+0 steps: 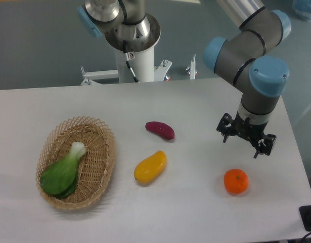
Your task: Pick up the orange from the table
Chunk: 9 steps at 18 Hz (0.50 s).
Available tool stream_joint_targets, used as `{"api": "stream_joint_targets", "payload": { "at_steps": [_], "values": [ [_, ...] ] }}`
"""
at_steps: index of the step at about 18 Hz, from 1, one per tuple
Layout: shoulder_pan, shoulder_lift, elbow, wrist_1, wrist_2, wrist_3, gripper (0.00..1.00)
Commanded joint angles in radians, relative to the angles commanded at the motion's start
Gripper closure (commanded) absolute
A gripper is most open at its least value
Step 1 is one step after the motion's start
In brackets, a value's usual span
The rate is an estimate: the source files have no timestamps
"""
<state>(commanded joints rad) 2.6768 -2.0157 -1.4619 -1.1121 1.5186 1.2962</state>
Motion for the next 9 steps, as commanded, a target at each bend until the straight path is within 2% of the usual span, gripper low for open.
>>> {"api": "stream_joint_targets", "payload": {
  "at_steps": [7, 9],
  "values": [
    [0.0, 0.0, 0.002, -0.003, -0.002, -0.003, 0.0],
    [-0.003, -0.002, -0.005, -0.002, -0.002, -0.046, 0.0]
  ]
}}
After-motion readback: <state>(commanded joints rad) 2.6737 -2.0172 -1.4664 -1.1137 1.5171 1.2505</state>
